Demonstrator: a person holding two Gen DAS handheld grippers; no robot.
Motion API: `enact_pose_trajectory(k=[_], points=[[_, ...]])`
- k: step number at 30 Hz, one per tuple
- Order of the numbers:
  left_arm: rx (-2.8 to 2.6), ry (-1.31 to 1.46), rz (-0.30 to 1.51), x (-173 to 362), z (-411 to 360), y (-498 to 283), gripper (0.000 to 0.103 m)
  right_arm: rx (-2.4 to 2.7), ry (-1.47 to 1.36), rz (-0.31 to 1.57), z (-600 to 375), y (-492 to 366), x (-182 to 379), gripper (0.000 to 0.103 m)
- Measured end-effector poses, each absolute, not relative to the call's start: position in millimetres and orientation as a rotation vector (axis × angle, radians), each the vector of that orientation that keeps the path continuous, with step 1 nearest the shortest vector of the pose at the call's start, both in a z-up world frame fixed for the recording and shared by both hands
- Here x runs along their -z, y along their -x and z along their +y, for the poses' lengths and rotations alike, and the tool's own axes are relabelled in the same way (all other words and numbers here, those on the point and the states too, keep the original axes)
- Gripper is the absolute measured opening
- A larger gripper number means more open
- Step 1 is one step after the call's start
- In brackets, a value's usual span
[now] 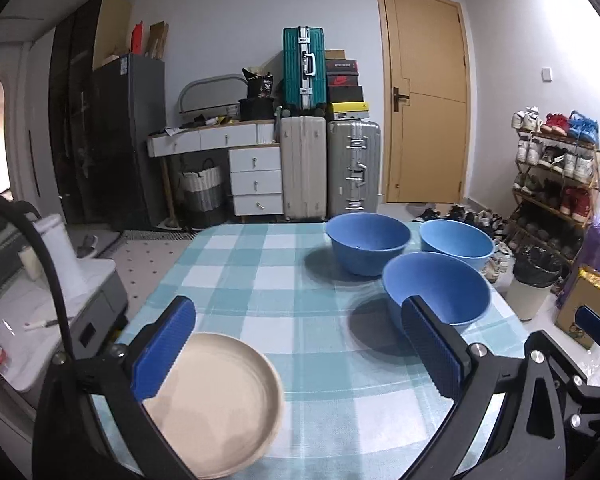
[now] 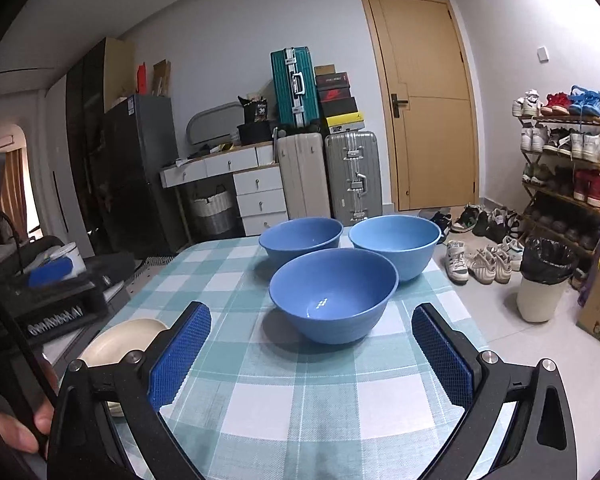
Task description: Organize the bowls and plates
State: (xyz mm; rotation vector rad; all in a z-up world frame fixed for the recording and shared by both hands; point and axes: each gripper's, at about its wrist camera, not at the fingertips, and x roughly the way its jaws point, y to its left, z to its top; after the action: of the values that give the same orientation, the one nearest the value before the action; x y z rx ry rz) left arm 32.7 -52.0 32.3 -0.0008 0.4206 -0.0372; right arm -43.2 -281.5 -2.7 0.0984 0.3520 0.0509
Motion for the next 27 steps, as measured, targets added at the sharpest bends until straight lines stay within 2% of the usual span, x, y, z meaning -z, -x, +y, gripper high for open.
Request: enact_pose_trajectory(k=[17,27], points=[[0.082,0.038,0.406,-28.5,-58.4,-29.6,0.103,0.069,-0.045,0.349,-275.5,43.0,3.6,0.102],[0.076,0.054,0.489,-21.8,-63.7,-43.0,0.103,0.074,-0.074,0.372,-278.5,41.4,5.6,0.102]])
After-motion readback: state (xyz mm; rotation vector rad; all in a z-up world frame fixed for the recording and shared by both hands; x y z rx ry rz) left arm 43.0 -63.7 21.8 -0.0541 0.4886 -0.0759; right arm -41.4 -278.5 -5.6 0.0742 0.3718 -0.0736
